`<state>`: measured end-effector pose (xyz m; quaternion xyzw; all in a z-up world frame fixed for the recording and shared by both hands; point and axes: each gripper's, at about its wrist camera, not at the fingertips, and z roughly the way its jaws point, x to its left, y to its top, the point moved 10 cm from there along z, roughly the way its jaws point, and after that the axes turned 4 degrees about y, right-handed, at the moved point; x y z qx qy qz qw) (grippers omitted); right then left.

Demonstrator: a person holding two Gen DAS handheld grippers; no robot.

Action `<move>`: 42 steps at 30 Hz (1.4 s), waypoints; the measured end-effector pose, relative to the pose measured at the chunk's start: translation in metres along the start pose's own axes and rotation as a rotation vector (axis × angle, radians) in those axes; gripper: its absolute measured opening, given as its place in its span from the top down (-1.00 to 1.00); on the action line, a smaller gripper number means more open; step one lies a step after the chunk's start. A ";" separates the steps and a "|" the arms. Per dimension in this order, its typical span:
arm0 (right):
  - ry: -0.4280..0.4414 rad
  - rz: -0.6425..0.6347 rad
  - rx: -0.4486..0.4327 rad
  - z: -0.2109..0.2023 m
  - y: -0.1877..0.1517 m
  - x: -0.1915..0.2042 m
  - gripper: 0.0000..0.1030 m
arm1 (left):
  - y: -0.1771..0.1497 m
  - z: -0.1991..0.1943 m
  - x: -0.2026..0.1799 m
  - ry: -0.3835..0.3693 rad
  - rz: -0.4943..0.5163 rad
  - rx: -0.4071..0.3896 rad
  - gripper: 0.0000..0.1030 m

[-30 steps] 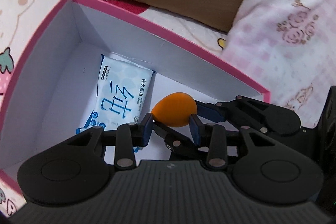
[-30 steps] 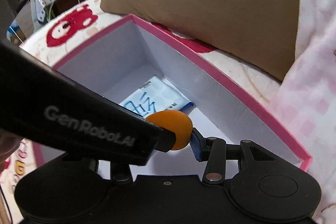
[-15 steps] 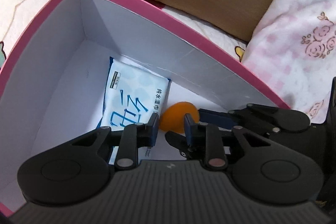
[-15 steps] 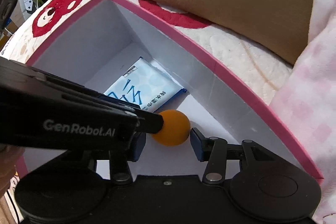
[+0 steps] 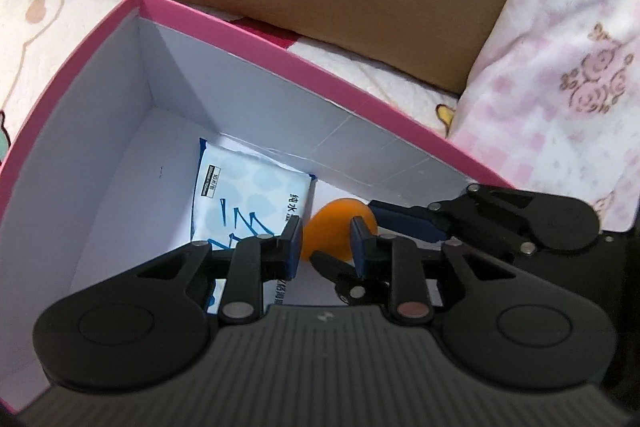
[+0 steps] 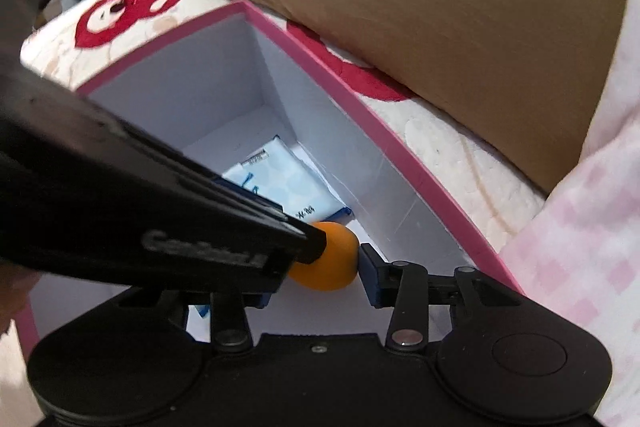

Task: Organize objects
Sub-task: 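Lower the orange sponge into the pink box beside the wet-wipe pack, then open the right gripper to release the sponge and lift away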

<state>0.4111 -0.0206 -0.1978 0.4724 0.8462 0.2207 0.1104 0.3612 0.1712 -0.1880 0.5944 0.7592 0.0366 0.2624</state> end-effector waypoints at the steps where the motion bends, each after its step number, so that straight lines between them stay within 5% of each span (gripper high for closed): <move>1: 0.010 -0.007 -0.005 -0.001 0.000 0.001 0.11 | 0.000 0.003 0.000 0.024 0.013 0.001 0.52; 7: 0.014 -0.034 0.012 -0.016 -0.005 0.001 0.12 | -0.001 0.007 -0.003 0.058 -0.010 0.028 0.52; 9: 0.011 -0.038 0.032 -0.016 -0.010 -0.001 0.48 | 0.001 0.005 -0.006 0.085 0.004 0.012 0.51; 11: 0.017 -0.018 0.040 -0.014 -0.013 -0.005 0.62 | 0.004 0.004 -0.007 0.101 0.002 -0.006 0.51; 18: -0.037 0.032 0.003 -0.010 -0.010 -0.018 0.69 | 0.004 -0.004 -0.008 0.105 0.006 -0.033 0.52; 27: 0.033 0.148 -0.048 -0.027 -0.009 -0.026 0.67 | -0.002 -0.018 -0.013 0.113 0.026 -0.041 0.47; 34: 0.058 0.214 -0.057 -0.041 -0.030 -0.013 0.64 | -0.018 -0.030 -0.011 0.160 0.043 -0.027 0.20; 42: 0.056 0.206 -0.116 -0.074 -0.035 0.004 0.38 | -0.034 -0.067 -0.013 0.198 0.086 -0.035 0.05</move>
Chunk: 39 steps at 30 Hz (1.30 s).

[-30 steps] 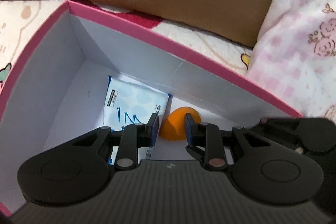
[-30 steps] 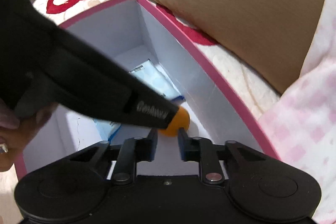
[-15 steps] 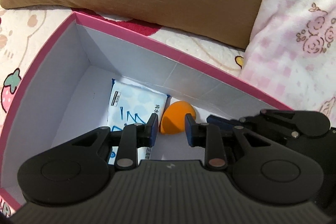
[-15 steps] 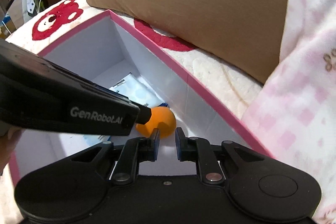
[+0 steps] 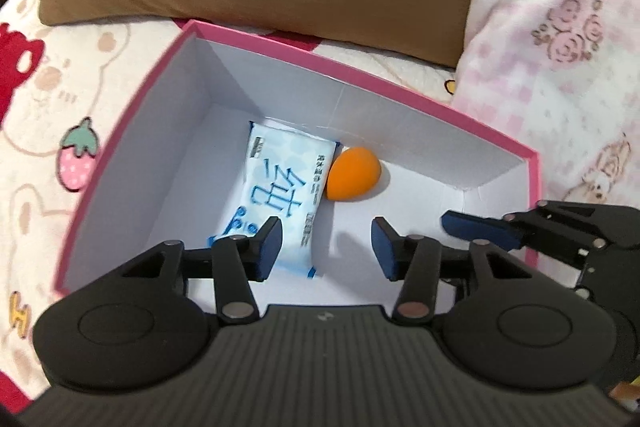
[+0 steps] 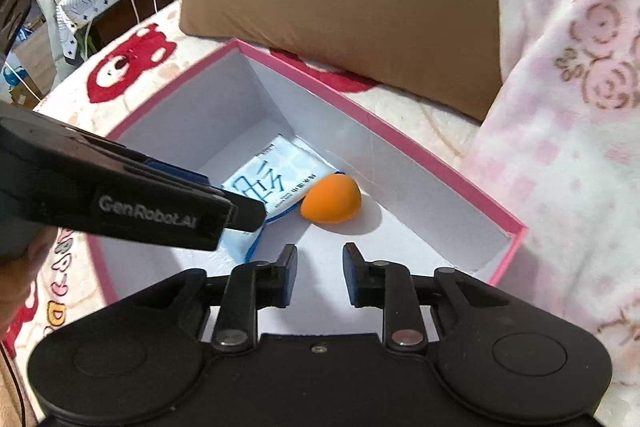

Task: Organize objects
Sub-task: 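Open the right gripper to release the sponge and lift away, then move the right gripper back toward the small white wet-wipe pack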

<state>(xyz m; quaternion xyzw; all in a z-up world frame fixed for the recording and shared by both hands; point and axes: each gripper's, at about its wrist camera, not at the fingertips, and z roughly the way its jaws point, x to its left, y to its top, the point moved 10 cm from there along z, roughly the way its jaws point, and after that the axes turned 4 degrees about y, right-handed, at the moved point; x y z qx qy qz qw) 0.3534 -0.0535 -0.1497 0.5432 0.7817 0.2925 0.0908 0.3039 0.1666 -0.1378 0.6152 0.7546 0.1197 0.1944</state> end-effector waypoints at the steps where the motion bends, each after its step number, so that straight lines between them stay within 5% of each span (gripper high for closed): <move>1: 0.002 -0.004 -0.002 -0.006 -0.002 0.002 0.37 | -0.002 -0.007 0.001 0.004 0.008 -0.005 0.03; 10: -0.014 -0.030 -0.033 -0.067 -0.014 0.026 0.27 | -0.020 -0.077 -0.005 0.010 0.089 -0.033 -0.08; 14: -0.029 -0.032 -0.056 -0.099 -0.021 0.034 -0.05 | -0.030 -0.112 -0.014 -0.015 0.157 -0.071 -0.17; 17: -0.122 -0.049 -0.095 -0.121 -0.027 0.038 -0.11 | -0.043 -0.132 -0.018 0.009 0.199 -0.059 -0.17; 22: -0.092 -0.032 -0.118 -0.150 -0.044 0.056 -0.20 | -0.066 -0.158 -0.026 -0.035 0.205 -0.045 -0.18; 29: -0.109 -0.092 -0.109 -0.184 -0.070 0.080 -0.68 | -0.095 -0.189 -0.032 -0.061 0.214 -0.038 -0.24; 39: -0.119 -0.053 -0.085 -0.226 -0.110 0.079 -0.73 | -0.134 -0.214 -0.048 -0.131 0.240 0.008 -0.38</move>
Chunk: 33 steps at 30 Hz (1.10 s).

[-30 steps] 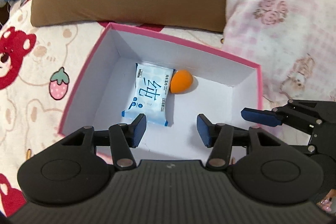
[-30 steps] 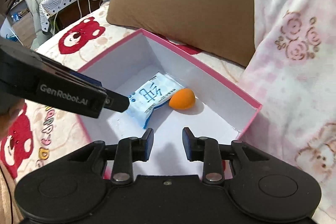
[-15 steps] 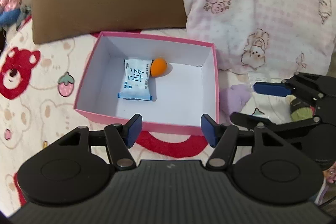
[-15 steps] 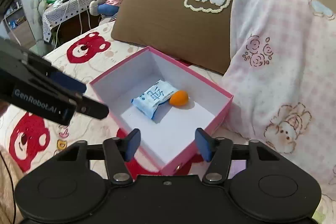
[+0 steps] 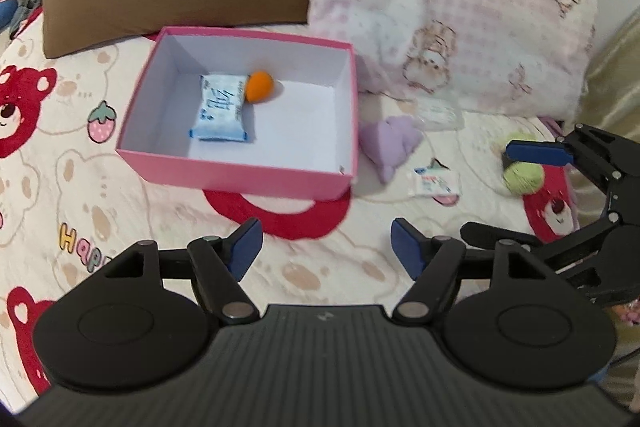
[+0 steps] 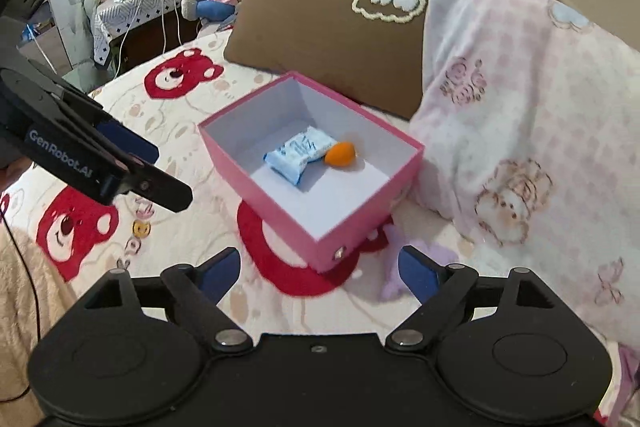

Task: Organize objects
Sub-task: 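Move the right gripper back toward the small white wet-wipe pack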

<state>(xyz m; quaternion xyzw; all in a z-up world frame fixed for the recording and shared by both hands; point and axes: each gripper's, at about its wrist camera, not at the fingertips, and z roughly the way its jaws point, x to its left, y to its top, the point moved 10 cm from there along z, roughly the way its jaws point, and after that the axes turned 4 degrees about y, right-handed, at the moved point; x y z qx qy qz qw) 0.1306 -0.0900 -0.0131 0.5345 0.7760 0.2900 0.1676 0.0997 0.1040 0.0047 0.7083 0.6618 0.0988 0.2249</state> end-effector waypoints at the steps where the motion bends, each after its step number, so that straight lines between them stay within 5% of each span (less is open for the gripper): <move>1: -0.001 0.002 0.004 -0.004 -0.004 0.000 -0.73 | -0.003 -0.001 -0.003 -0.004 0.006 0.006 -0.39; 14: 0.000 0.014 0.046 -0.044 -0.062 -0.004 -0.73 | -0.038 -0.006 -0.049 -0.044 0.095 0.066 -0.60; 33: -0.004 0.137 0.017 -0.035 -0.122 -0.039 -0.73 | -0.052 0.042 -0.112 -0.102 0.187 0.139 -0.61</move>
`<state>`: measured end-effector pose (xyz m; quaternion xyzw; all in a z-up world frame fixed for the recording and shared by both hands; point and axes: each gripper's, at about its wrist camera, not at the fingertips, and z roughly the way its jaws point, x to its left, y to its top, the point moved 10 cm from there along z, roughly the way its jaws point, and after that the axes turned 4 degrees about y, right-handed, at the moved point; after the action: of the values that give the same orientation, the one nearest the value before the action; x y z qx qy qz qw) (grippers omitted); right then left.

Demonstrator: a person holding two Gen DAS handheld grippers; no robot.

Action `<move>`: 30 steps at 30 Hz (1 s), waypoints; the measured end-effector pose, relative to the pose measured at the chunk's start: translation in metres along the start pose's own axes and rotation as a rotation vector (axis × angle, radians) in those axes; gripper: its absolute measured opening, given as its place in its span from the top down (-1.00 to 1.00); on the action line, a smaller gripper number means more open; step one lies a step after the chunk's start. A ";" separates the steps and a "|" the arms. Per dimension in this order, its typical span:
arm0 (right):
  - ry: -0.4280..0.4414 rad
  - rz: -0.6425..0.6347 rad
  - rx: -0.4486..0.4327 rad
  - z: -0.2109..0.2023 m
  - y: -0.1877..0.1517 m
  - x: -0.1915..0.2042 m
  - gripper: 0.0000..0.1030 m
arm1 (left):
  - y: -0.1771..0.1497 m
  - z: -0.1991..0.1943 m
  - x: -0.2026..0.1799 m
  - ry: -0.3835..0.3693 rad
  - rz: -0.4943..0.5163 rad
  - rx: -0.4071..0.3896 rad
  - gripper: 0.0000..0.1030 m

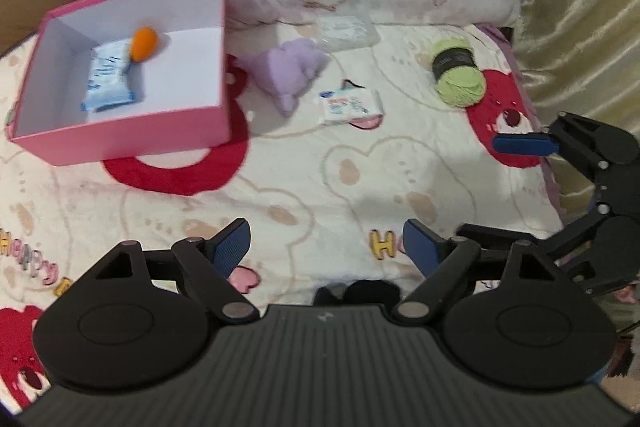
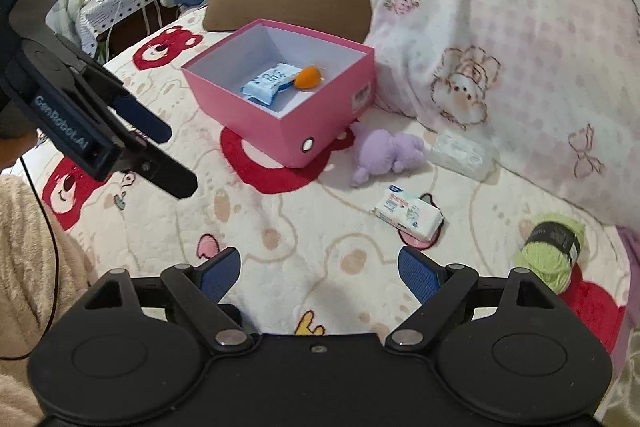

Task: Organize objects
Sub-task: 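Move the right gripper back toward the small white wet-wipe pack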

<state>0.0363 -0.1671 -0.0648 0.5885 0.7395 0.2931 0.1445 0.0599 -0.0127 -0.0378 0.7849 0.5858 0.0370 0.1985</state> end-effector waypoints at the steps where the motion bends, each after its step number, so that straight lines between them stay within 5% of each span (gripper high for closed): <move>1: -0.003 0.002 -0.011 0.001 -0.002 -0.002 -0.73 | 0.000 0.004 -0.003 -0.006 0.008 0.009 -0.61; 7: -0.049 -0.094 -0.184 -0.013 -0.003 0.000 -0.73 | 0.001 0.024 -0.020 -0.030 0.027 0.013 -0.61; 14: -0.035 -0.109 -0.214 -0.002 -0.002 -0.008 -0.74 | 0.016 0.037 -0.022 -0.006 0.047 -0.098 -0.61; 22: 0.002 -0.055 -0.202 0.058 -0.007 -0.024 -0.73 | 0.034 0.073 -0.020 -0.036 0.043 -0.191 -0.61; 30: -0.050 0.007 -0.195 0.105 -0.013 -0.046 -0.73 | 0.052 0.110 -0.016 -0.041 0.094 -0.248 -0.61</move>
<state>0.0968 -0.1852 -0.1616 0.5813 0.7015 0.3497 0.2185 0.1337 -0.0690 -0.1181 0.7815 0.5352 0.1021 0.3040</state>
